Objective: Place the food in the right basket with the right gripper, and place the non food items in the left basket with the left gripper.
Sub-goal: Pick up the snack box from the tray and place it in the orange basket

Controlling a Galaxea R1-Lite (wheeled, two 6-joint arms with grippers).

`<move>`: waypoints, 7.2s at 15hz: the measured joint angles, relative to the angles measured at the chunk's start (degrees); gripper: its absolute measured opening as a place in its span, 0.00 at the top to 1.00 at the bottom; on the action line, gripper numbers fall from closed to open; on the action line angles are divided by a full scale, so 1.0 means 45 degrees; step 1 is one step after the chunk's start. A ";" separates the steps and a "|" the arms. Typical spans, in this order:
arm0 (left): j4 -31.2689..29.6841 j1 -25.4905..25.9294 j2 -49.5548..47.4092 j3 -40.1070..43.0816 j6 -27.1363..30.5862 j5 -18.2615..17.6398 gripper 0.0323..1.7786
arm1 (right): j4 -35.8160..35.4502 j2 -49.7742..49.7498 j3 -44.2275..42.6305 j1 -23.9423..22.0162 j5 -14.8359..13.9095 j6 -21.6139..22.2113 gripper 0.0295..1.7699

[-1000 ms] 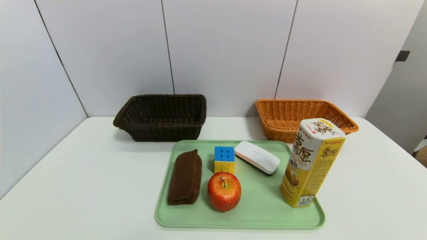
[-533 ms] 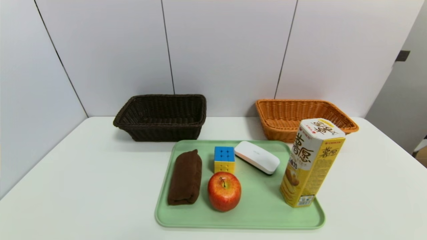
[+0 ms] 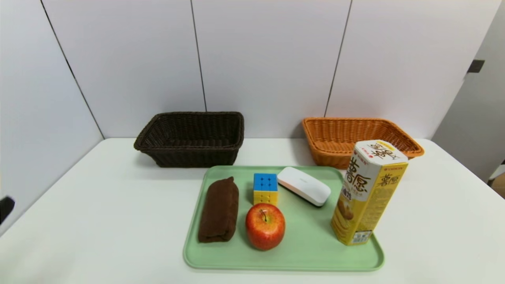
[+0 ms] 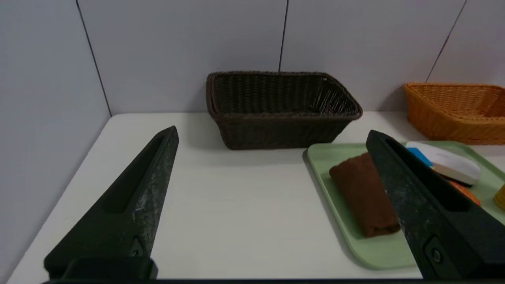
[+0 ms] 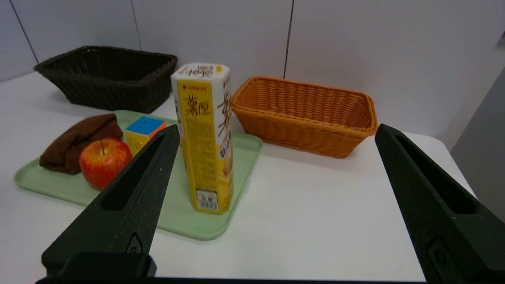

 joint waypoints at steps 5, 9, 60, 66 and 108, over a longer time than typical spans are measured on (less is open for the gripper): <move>-0.3828 -0.0019 0.5334 -0.1972 -0.0043 -0.0073 0.05 | -0.3367 0.5255 -0.1371 0.0057 0.0068 0.0152 0.03; -0.5142 -0.0019 0.7956 -0.2211 -0.0122 -0.0073 0.05 | -0.5112 0.8428 -0.2056 0.0051 0.0116 0.0098 0.03; -0.5220 0.0011 0.8092 -0.0122 -0.0043 0.0073 0.05 | -0.9173 1.0901 0.2433 0.5207 -0.1067 -0.0203 0.03; -0.5182 0.0016 0.7921 0.0165 -0.0127 0.0073 0.05 | -0.9763 1.2123 0.1636 0.5274 -0.1365 0.0379 0.03; -0.5220 0.0035 0.7534 0.0130 -0.0729 0.0073 0.05 | -0.7466 2.1634 -1.0430 -0.1173 -0.1319 -0.0566 0.53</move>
